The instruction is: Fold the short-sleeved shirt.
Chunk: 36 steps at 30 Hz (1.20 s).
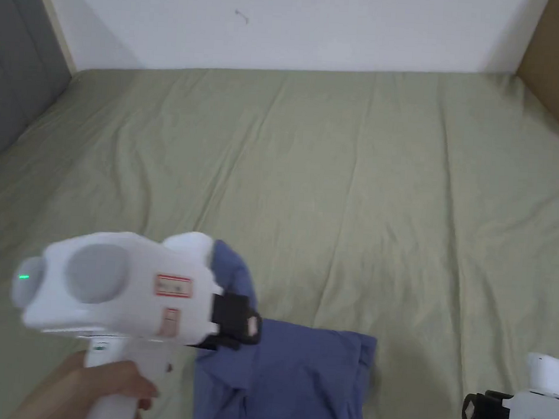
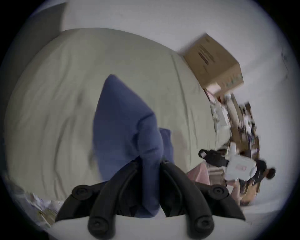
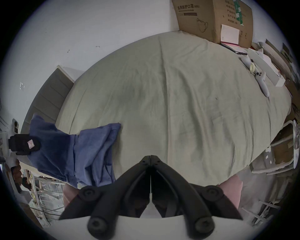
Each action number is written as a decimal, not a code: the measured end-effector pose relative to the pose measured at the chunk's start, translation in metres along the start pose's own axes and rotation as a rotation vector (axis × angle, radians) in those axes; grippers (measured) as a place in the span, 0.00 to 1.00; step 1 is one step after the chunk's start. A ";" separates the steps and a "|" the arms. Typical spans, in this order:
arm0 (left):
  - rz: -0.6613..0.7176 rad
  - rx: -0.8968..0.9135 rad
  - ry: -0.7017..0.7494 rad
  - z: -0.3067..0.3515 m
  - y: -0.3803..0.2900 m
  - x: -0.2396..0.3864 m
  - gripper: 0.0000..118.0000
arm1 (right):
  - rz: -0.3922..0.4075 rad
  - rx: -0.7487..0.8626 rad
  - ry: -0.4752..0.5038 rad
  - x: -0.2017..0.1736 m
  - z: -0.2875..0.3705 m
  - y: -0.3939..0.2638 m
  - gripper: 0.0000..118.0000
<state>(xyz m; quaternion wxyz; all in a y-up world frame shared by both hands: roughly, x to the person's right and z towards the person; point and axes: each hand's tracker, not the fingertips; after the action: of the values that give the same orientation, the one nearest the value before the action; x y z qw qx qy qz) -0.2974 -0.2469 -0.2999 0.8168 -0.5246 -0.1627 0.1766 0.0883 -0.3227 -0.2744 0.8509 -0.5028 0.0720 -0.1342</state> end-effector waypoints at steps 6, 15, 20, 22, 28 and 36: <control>-0.062 -0.166 -0.127 -0.106 -0.011 0.050 0.43 | -0.054 0.000 -0.023 0.022 0.003 -0.004 0.00; 0.096 -0.078 -0.143 -0.090 -0.013 0.032 0.69 | -0.101 -0.010 -0.070 0.047 0.005 -0.007 0.00; 0.132 -0.009 0.018 -0.081 -0.015 -0.003 0.04 | -0.106 -0.011 -0.054 0.045 0.000 -0.007 0.00; 0.136 -0.045 0.030 -0.093 -0.023 -0.010 0.04 | -0.097 -0.013 -0.048 0.042 -0.001 -0.007 0.00; 0.185 -0.120 -0.133 -0.145 -0.042 -0.001 0.02 | -0.090 -0.029 -0.042 0.040 -0.006 -0.008 0.00; 0.072 -0.125 -0.109 -0.161 -0.042 0.038 0.01 | -0.078 -0.037 -0.078 0.042 -0.005 -0.010 0.00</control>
<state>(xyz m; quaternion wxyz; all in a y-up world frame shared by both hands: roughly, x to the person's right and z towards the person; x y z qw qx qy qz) -0.1860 -0.3748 -0.3221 0.7653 -0.5699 -0.1986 0.2238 0.1257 -0.3447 -0.2674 0.8377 -0.5259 0.0218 -0.1460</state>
